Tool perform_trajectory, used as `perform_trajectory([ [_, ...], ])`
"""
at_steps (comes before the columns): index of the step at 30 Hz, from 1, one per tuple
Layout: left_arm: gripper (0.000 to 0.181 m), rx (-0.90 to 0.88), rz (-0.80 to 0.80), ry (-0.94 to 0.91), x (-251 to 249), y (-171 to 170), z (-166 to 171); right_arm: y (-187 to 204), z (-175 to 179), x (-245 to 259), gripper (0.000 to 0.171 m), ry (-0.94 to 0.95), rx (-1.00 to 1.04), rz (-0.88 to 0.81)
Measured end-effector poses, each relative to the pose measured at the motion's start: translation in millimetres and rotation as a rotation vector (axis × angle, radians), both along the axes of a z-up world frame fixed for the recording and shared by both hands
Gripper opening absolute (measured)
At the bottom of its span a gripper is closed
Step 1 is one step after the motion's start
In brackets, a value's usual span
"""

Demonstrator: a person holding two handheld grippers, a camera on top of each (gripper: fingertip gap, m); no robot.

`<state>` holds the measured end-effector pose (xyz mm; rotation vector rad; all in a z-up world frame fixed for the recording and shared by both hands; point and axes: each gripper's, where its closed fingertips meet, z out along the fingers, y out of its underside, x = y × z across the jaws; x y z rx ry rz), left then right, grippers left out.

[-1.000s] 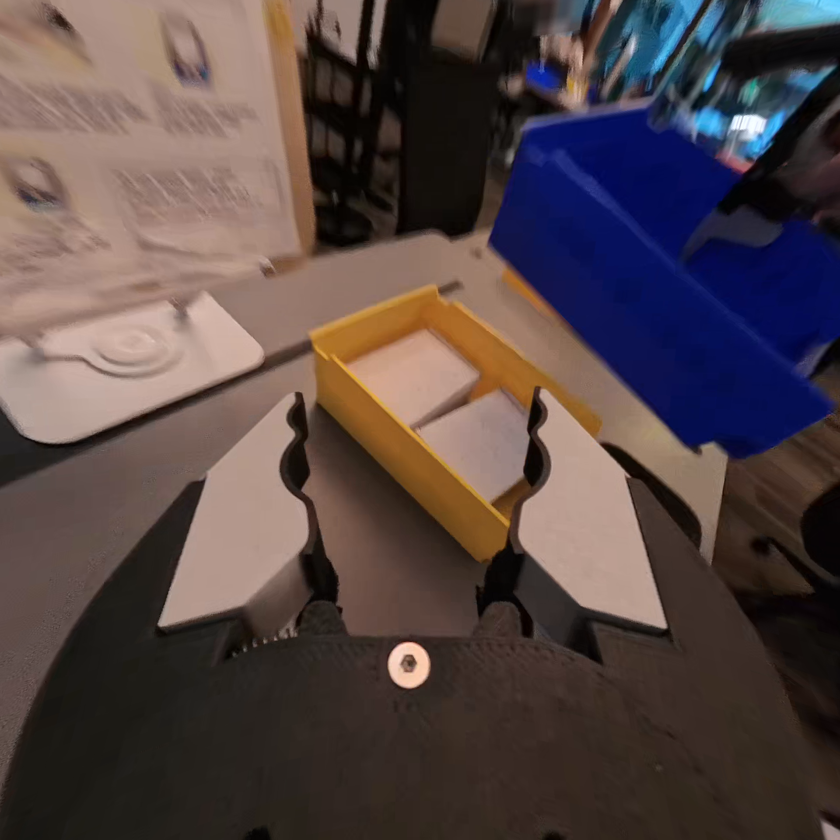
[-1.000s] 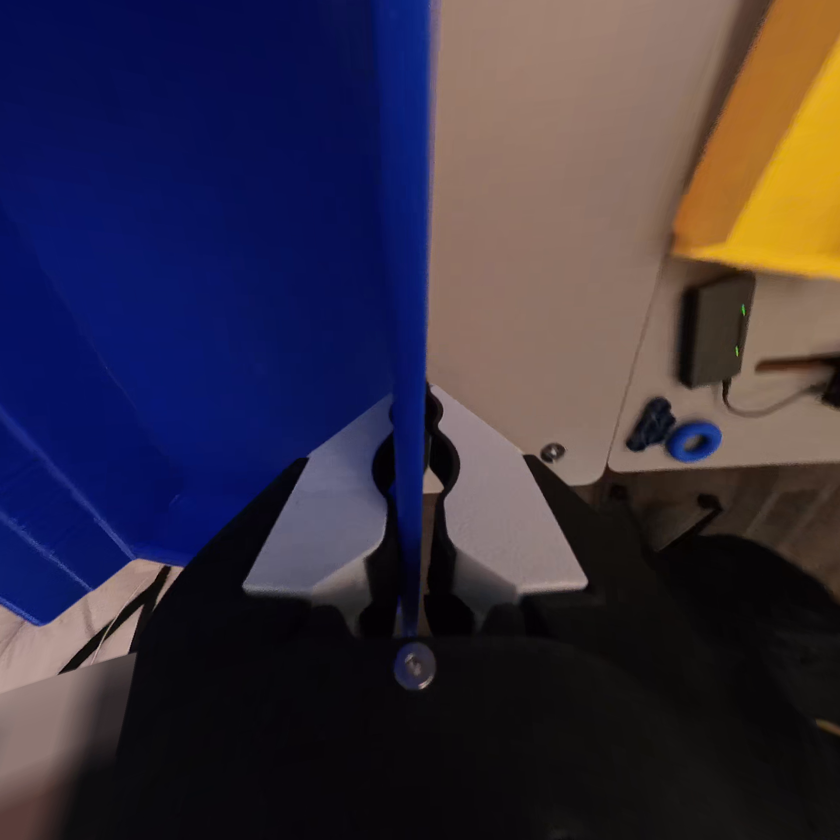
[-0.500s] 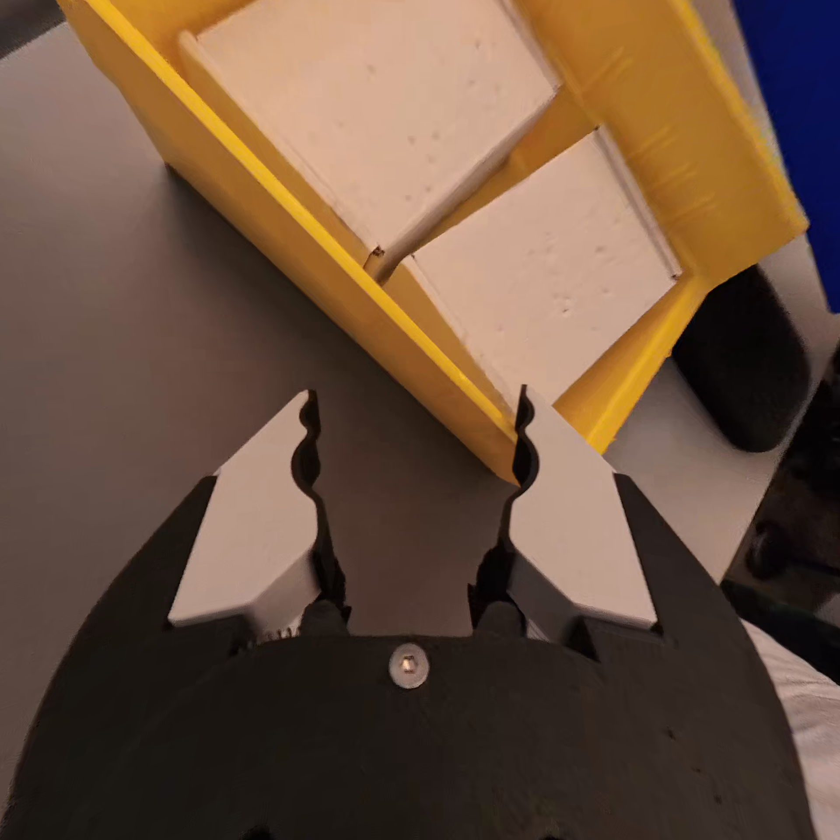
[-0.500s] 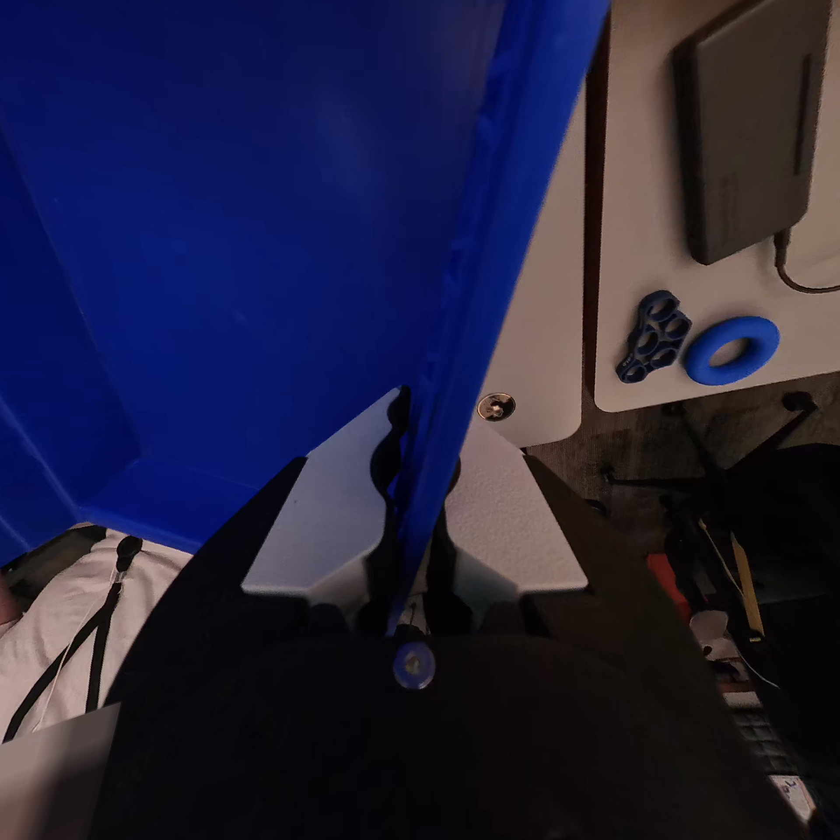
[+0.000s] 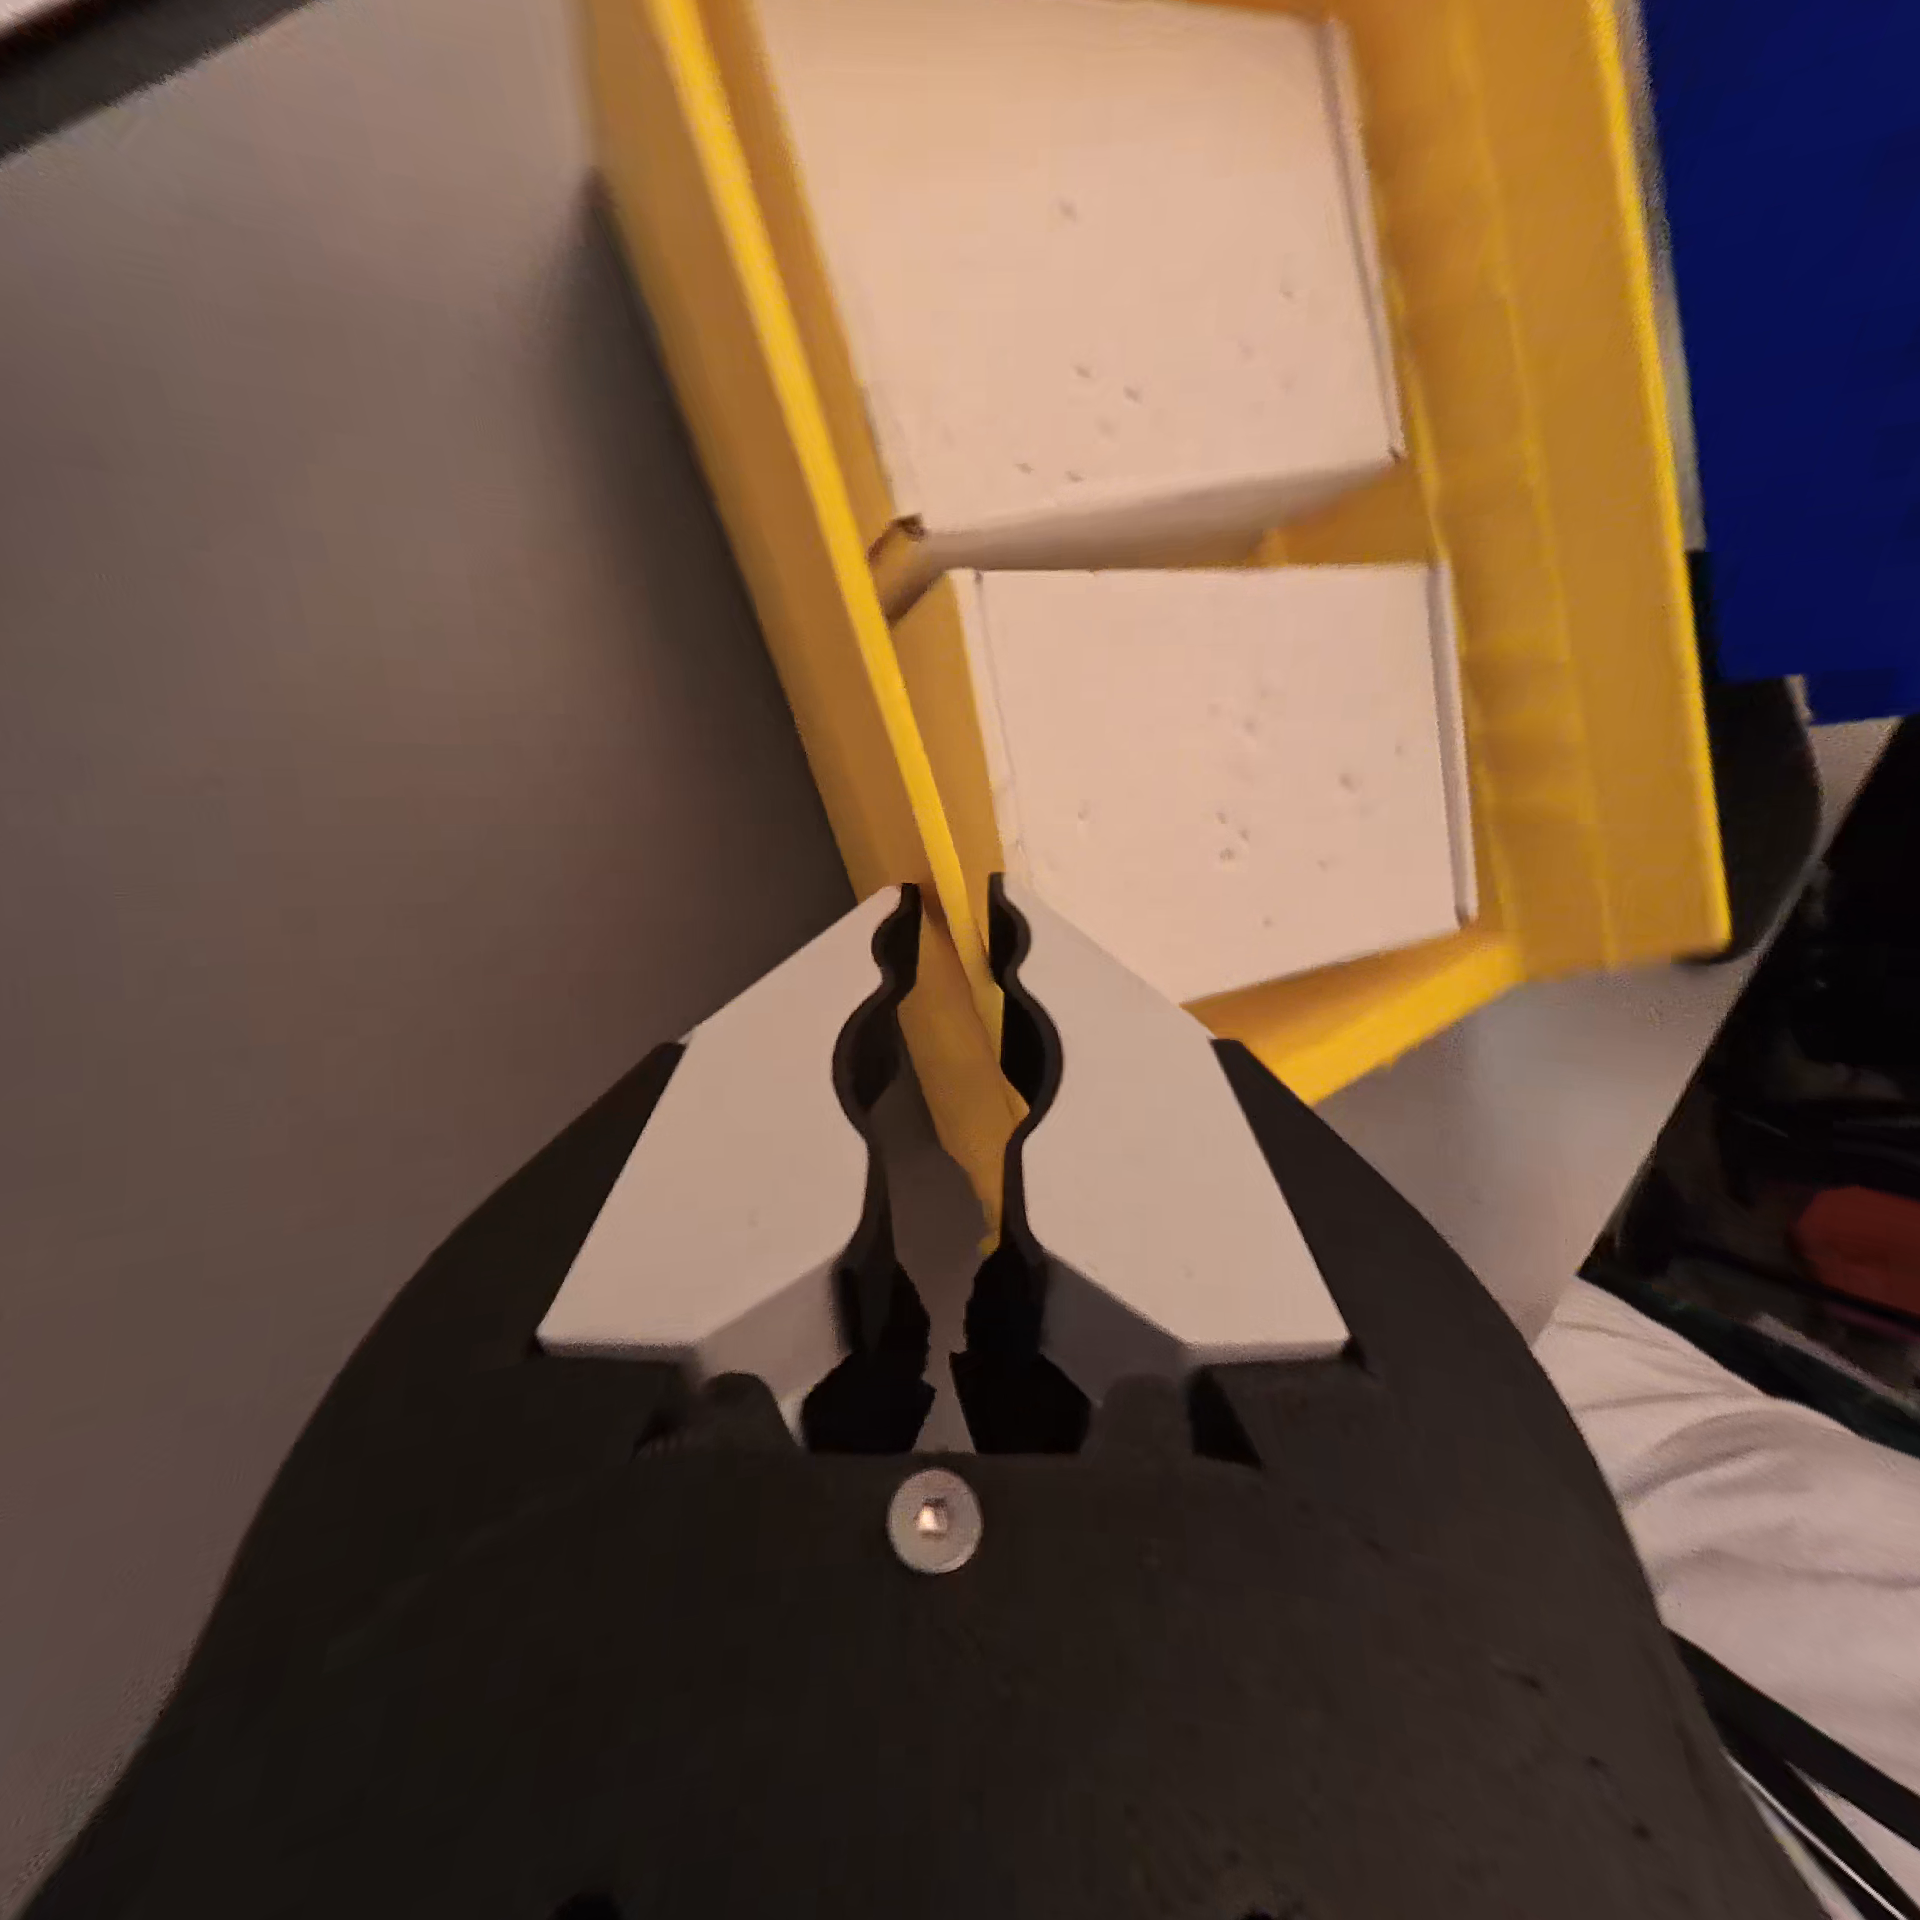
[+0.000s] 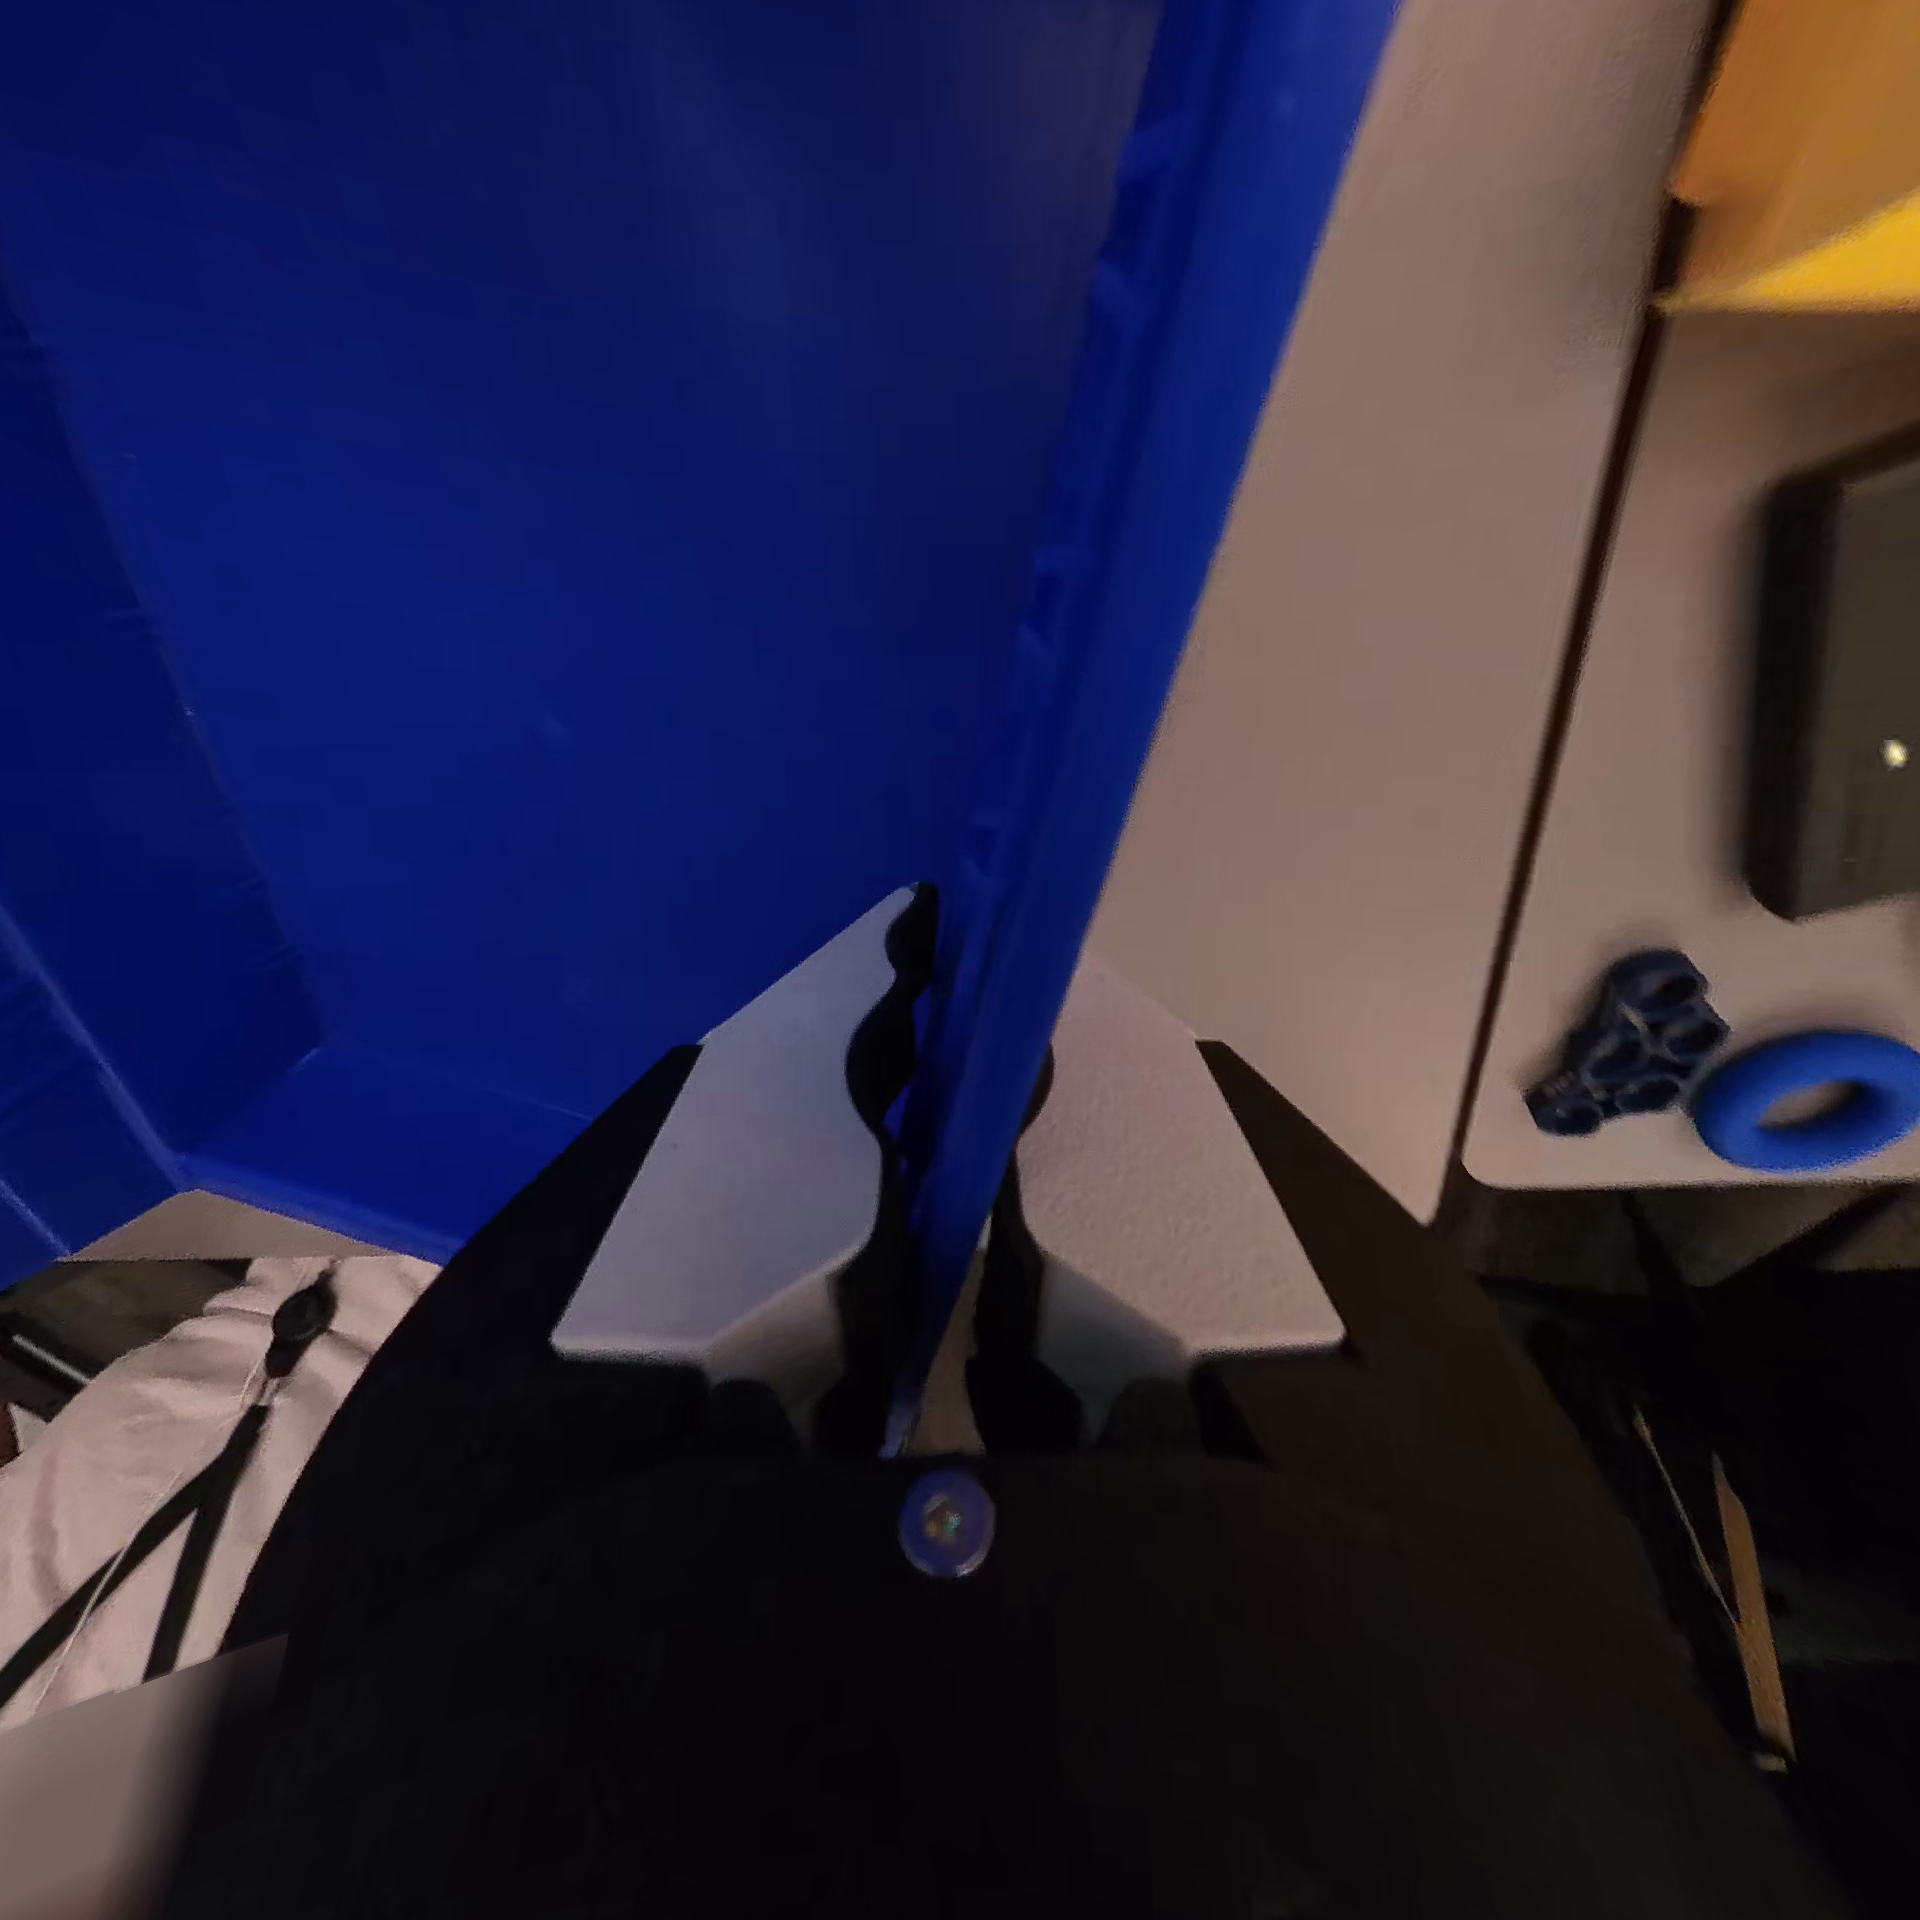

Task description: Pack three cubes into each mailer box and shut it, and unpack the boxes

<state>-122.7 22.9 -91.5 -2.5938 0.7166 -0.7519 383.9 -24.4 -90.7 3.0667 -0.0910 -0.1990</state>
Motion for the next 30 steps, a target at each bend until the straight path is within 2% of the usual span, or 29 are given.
perform_trajectory([
  [7, 0.006, 0.011, 0.262, 0.080, -121.9, 16.8, 1.9, 40.9, -21.2, -57.0, 0.008, 0.113, 0.051, 0.083],
  [15, 0.008, -0.039, 0.519, 0.020, -224.9, -2.2, 4.0, 83.1, -48.1, -93.6, 0.010, 0.163, 0.123, 0.132],
  [18, 0.008, -0.043, 0.636, 0.012, -259.9, -11.7, 4.4, 93.5, -49.1, -103.8, 0.016, 0.163, 0.129, 0.165],
  [24, 0.008, -0.040, 0.846, 0.011, -321.1, -38.0, 5.2, 107.0, -60.7, -107.6, 0.008, 0.119, 0.112, 0.179],
  [30, 0.007, -0.026, 0.994, 0.019, -359.3, -57.6, 6.0, 129.3, -65.5, -100.8, 0.004, 0.081, 0.125, 0.147],
])
